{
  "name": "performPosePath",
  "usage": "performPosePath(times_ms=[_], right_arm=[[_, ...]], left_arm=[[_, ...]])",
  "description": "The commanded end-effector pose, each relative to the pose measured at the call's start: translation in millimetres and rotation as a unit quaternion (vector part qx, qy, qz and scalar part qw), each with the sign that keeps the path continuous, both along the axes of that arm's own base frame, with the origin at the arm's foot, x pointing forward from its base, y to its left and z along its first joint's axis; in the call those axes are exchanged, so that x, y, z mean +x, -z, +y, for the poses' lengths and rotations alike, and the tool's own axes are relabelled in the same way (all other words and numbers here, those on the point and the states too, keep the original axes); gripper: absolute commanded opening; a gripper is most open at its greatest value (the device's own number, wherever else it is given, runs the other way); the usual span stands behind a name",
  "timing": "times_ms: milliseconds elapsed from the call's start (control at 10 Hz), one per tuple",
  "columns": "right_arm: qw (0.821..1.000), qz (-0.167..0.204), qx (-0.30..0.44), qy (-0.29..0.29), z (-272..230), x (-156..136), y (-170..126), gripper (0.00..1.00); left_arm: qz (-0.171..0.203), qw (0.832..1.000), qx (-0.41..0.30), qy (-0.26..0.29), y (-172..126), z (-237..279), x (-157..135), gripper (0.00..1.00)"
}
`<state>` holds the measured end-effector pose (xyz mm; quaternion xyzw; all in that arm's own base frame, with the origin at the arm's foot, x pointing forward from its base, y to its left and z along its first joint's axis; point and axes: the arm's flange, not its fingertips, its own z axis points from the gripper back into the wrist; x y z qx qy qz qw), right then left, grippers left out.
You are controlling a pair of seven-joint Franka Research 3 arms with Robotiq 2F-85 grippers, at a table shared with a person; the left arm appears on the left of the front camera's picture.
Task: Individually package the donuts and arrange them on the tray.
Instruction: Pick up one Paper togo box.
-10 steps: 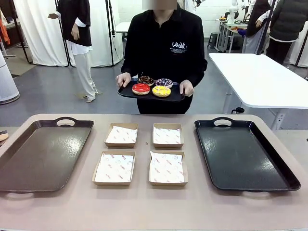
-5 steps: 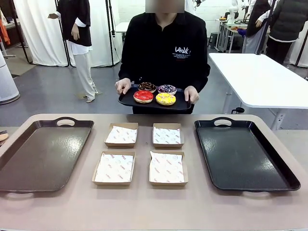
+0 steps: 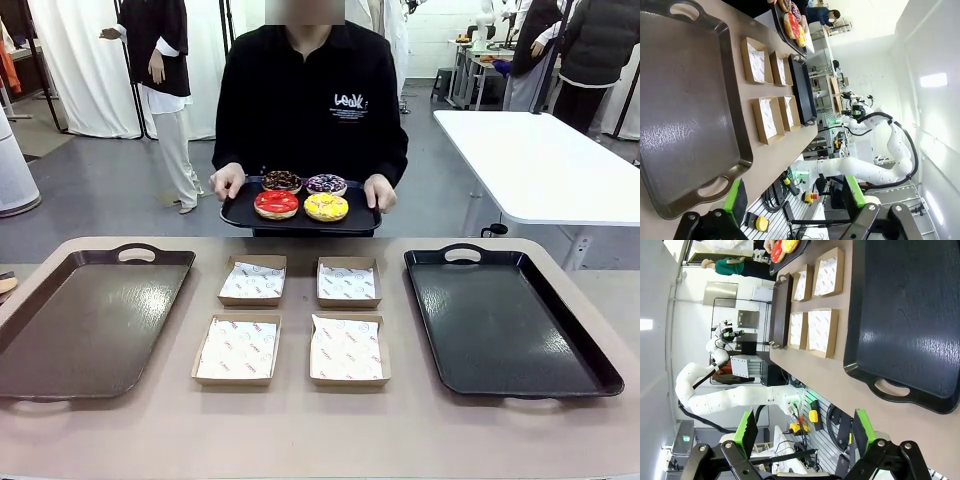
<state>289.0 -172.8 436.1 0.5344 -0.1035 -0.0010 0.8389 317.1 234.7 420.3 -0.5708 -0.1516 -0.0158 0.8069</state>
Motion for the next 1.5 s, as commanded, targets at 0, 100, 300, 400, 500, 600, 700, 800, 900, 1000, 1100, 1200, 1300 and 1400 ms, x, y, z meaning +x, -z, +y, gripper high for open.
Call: performPosePath(times_ms=[0,100,300,400,500,600,700,800,900,1000,1100,1200,1300,1400], right_arm=[[1.0,-0.005,0.002,-0.001,-0.1,-0.8,-1.7,1.0],[1.0,-0.005,0.002,-0.001,-0.1,-0.8,-1.7,1.0],[1.0,-0.005,0.002,-0.001,-0.1,-0.8,-1.7,1.0],[1.0,-0.005,0.002,-0.001,-0.1,-0.8,-1.7,1.0],[1.0,-0.005,0.002,-0.001,-0.1,-0.8,-1.7,1.0],[1.0,-0.005,0.002,-0.001,-0.1,-0.8,-1.7,1.0],[1.0,-0.005,0.002,-0.001,-0.1,-0.8,-1.7,1.0],[1.0,-0.005,0.002,-0.001,-0.1,-0.8,-1.7,1.0],[1.0,-0.005,0.002,-0.001,-0.1,-0.8,-1.7,1.0],[1.0,-0.005,0.002,-0.001,-0.1,-0.8,-1.7,1.0],[1.0,-0.005,0.002,-0.001,-0.1,-0.8,-1.7,1.0],[1.0,-0.005,0.002,-0.001,-0.1,-0.8,-1.7,1.0],[1.0,-0.005,0.002,-0.001,-0.1,-0.8,-1.7,1.0],[1.0,-0.005,0.002,-0.001,-0.1,-0.8,-1.7,1.0]], left_arm=[[-0.006,1.0,-0.007,-0.004,-1.1,0.7,0.4,1.0],[-0.006,1.0,-0.007,-0.004,-1.1,0.7,0.4,1.0],[-0.006,1.0,-0.007,-0.004,-1.1,0.7,0.4,1.0],[-0.006,1.0,-0.007,-0.004,-1.1,0.7,0.4,1.0],[-0.006,1.0,-0.007,-0.004,-1.1,0.7,0.4,1.0],[-0.006,1.0,-0.007,-0.004,-1.1,0.7,0.4,1.0],[-0.006,1.0,-0.007,-0.004,-1.1,0.7,0.4,1.0],[-0.006,1.0,-0.007,-0.004,-1.1,0.7,0.4,1.0],[-0.006,1.0,-0.007,-0.004,-1.1,0.7,0.4,1.0],[-0.006,1.0,-0.007,-0.004,-1.1,0.7,0.4,1.0],[-0.006,1.0,-0.007,-0.004,-1.1,0.7,0.4,1.0],[-0.006,1.0,-0.007,-0.004,-1.1,0.7,0.4,1.0],[-0.006,1.0,-0.007,-0.004,-1.1,0.7,0.4,1.0],[-0.006,1.0,-0.007,-0.004,-1.1,0.7,0.4,1.0]])
